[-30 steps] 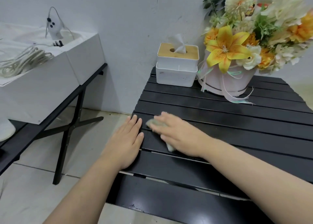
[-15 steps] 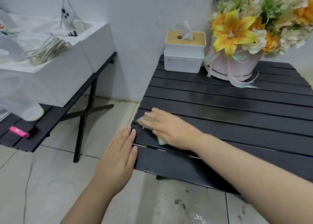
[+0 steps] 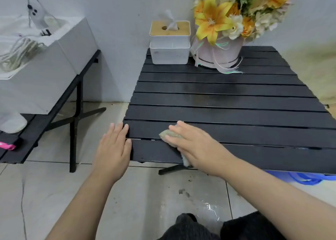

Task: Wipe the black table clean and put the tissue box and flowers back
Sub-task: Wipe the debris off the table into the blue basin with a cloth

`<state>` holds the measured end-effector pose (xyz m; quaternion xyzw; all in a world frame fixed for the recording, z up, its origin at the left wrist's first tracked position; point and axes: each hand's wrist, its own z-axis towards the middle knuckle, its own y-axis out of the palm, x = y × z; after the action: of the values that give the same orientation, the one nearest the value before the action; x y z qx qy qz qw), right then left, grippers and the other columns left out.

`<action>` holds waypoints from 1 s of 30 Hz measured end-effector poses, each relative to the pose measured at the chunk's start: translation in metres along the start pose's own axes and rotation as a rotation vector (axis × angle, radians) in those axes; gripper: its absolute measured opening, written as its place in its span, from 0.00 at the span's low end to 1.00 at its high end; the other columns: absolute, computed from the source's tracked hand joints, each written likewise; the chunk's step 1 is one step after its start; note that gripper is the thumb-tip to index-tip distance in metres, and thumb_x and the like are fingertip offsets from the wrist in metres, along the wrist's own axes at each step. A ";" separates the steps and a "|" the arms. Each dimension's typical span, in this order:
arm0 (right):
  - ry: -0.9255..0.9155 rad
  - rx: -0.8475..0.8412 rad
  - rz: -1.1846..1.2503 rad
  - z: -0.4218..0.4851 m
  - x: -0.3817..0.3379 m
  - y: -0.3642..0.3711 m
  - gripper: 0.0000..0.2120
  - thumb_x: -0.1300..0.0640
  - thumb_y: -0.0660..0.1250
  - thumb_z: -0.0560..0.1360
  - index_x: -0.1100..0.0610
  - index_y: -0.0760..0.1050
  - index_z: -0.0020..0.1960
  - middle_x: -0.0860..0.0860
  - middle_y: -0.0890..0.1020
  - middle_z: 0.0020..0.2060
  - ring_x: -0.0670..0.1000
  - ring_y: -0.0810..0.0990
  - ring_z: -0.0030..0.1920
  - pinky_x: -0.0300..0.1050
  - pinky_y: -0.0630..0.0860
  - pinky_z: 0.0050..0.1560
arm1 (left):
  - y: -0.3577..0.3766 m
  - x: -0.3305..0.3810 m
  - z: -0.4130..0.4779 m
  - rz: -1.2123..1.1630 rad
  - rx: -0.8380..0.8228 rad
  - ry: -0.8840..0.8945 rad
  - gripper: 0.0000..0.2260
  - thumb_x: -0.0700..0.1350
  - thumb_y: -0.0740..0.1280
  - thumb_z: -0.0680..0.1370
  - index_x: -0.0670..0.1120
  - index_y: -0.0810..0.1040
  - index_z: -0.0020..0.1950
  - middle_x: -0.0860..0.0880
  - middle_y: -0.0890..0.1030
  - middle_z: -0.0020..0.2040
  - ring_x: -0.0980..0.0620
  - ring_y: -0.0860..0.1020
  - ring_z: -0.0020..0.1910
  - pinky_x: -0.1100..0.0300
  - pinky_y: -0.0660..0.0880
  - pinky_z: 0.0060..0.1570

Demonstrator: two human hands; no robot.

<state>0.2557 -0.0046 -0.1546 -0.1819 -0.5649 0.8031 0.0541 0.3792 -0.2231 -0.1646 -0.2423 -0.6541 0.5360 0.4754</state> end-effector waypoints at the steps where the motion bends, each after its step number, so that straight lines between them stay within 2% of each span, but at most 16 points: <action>1: 0.074 0.024 -0.064 -0.017 0.024 -0.010 0.20 0.57 0.54 0.76 0.54 0.74 0.64 0.58 0.76 0.64 0.62 0.73 0.64 0.57 0.71 0.61 | 0.000 0.009 0.000 0.025 0.005 -0.010 0.25 0.52 0.44 0.79 0.45 0.57 0.74 0.48 0.55 0.77 0.50 0.48 0.77 0.51 0.49 0.75; 3: 0.338 0.065 -0.168 -0.037 0.088 -0.029 0.20 0.57 0.55 0.76 0.56 0.73 0.65 0.63 0.72 0.66 0.67 0.69 0.66 0.63 0.70 0.62 | 0.003 0.038 -0.002 0.047 0.022 0.037 0.25 0.51 0.44 0.79 0.44 0.58 0.74 0.46 0.56 0.76 0.48 0.50 0.76 0.52 0.50 0.74; 5: 0.641 0.024 -0.236 -0.039 0.125 -0.043 0.23 0.51 0.51 0.76 0.58 0.73 0.65 0.64 0.70 0.67 0.66 0.66 0.67 0.60 0.65 0.66 | 0.012 0.077 -0.005 0.035 -0.010 0.136 0.27 0.52 0.42 0.77 0.44 0.59 0.74 0.47 0.58 0.76 0.48 0.51 0.76 0.54 0.51 0.73; 6: 0.671 0.006 -0.236 -0.033 0.127 -0.043 0.26 0.49 0.47 0.74 0.60 0.74 0.62 0.64 0.73 0.63 0.64 0.68 0.63 0.57 0.65 0.64 | 0.019 0.095 -0.006 0.027 -0.028 0.177 0.27 0.52 0.42 0.77 0.45 0.58 0.74 0.48 0.58 0.76 0.49 0.51 0.76 0.54 0.51 0.73; 8: 0.574 0.018 -0.279 -0.014 0.103 -0.037 0.27 0.50 0.45 0.72 0.64 0.76 0.55 0.62 0.77 0.54 0.61 0.69 0.53 0.54 0.65 0.55 | 0.032 0.120 -0.005 0.040 -0.052 0.228 0.26 0.52 0.42 0.78 0.45 0.57 0.74 0.48 0.58 0.76 0.49 0.51 0.76 0.54 0.51 0.73; 11: 0.291 -0.071 -0.105 -0.025 0.037 -0.028 0.18 0.55 0.53 0.77 0.61 0.74 0.60 0.59 0.77 0.57 0.60 0.71 0.56 0.54 0.67 0.61 | 0.043 0.126 -0.001 0.099 -0.061 0.236 0.26 0.51 0.40 0.77 0.45 0.56 0.74 0.48 0.57 0.77 0.49 0.51 0.76 0.52 0.51 0.73; 14: 0.094 -0.100 -0.027 -0.076 0.023 -0.041 0.20 0.53 0.52 0.77 0.55 0.71 0.66 0.54 0.75 0.63 0.57 0.69 0.65 0.51 0.64 0.65 | 0.046 0.124 0.001 0.126 -0.060 0.241 0.24 0.50 0.41 0.79 0.45 0.56 0.74 0.48 0.56 0.77 0.49 0.51 0.76 0.51 0.51 0.74; 15: 0.131 -0.098 -0.040 -0.087 0.039 -0.048 0.20 0.53 0.51 0.78 0.52 0.69 0.68 0.52 0.73 0.65 0.55 0.66 0.67 0.52 0.63 0.65 | 0.046 0.125 0.002 0.131 -0.062 0.241 0.23 0.50 0.43 0.80 0.45 0.56 0.74 0.48 0.56 0.77 0.49 0.50 0.76 0.51 0.51 0.74; 17: 0.304 -0.071 -0.120 -0.100 0.085 -0.060 0.19 0.54 0.51 0.77 0.50 0.69 0.66 0.51 0.73 0.63 0.57 0.67 0.66 0.56 0.66 0.63 | 0.045 0.126 0.002 0.134 -0.071 0.241 0.22 0.49 0.45 0.81 0.45 0.55 0.74 0.48 0.55 0.77 0.49 0.50 0.76 0.51 0.51 0.75; 19: 0.589 -0.011 -0.172 -0.098 0.135 -0.072 0.17 0.57 0.54 0.76 0.55 0.71 0.63 0.57 0.74 0.58 0.63 0.70 0.62 0.61 0.69 0.60 | 0.044 0.126 0.002 0.120 -0.078 0.242 0.22 0.49 0.46 0.81 0.45 0.55 0.74 0.48 0.55 0.77 0.49 0.50 0.76 0.51 0.51 0.75; 21: 0.758 0.006 -0.151 -0.085 0.146 -0.072 0.16 0.58 0.57 0.78 0.59 0.72 0.64 0.62 0.73 0.60 0.64 0.69 0.63 0.59 0.67 0.62 | 0.044 0.125 0.002 0.112 -0.081 0.241 0.22 0.48 0.46 0.81 0.46 0.55 0.74 0.48 0.55 0.77 0.50 0.50 0.76 0.51 0.51 0.75; 23: 0.687 -0.045 -0.126 -0.079 0.120 -0.060 0.16 0.56 0.55 0.78 0.59 0.73 0.62 0.62 0.74 0.61 0.63 0.70 0.64 0.57 0.67 0.63 | 0.045 0.123 0.002 0.117 -0.087 0.240 0.22 0.49 0.46 0.81 0.46 0.55 0.74 0.49 0.55 0.77 0.50 0.50 0.76 0.51 0.52 0.75; 26: 0.318 -0.089 -0.024 -0.115 0.055 -0.052 0.21 0.52 0.51 0.78 0.56 0.71 0.67 0.56 0.72 0.67 0.56 0.66 0.69 0.53 0.61 0.70 | 0.041 0.128 0.001 0.107 -0.080 0.202 0.21 0.48 0.48 0.80 0.45 0.58 0.73 0.48 0.59 0.76 0.49 0.52 0.76 0.50 0.52 0.74; 27: 0.273 -0.077 -0.013 -0.133 0.055 -0.058 0.21 0.51 0.51 0.78 0.54 0.71 0.67 0.53 0.73 0.66 0.55 0.66 0.69 0.53 0.60 0.69 | 0.038 0.134 0.002 0.102 -0.064 0.188 0.21 0.48 0.49 0.80 0.45 0.61 0.73 0.47 0.62 0.75 0.48 0.54 0.75 0.50 0.53 0.74; 28: 0.301 -0.065 -0.018 -0.149 0.066 -0.065 0.20 0.50 0.50 0.78 0.51 0.72 0.66 0.51 0.73 0.66 0.54 0.67 0.69 0.54 0.61 0.69 | 0.037 0.143 0.003 0.103 -0.042 0.198 0.20 0.47 0.50 0.80 0.44 0.63 0.71 0.47 0.65 0.73 0.47 0.56 0.75 0.49 0.53 0.73; 30: 0.491 0.019 -0.076 -0.177 0.113 -0.079 0.20 0.48 0.49 0.79 0.49 0.72 0.66 0.50 0.74 0.66 0.55 0.67 0.69 0.57 0.63 0.68 | 0.040 0.170 0.008 0.091 -0.028 0.282 0.19 0.46 0.50 0.80 0.45 0.65 0.70 0.48 0.68 0.71 0.47 0.58 0.74 0.49 0.53 0.73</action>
<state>0.2042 0.2132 -0.1596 -0.3494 -0.5336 0.7376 0.2217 0.2915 -0.0739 -0.1400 -0.3511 -0.5767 0.5085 0.5344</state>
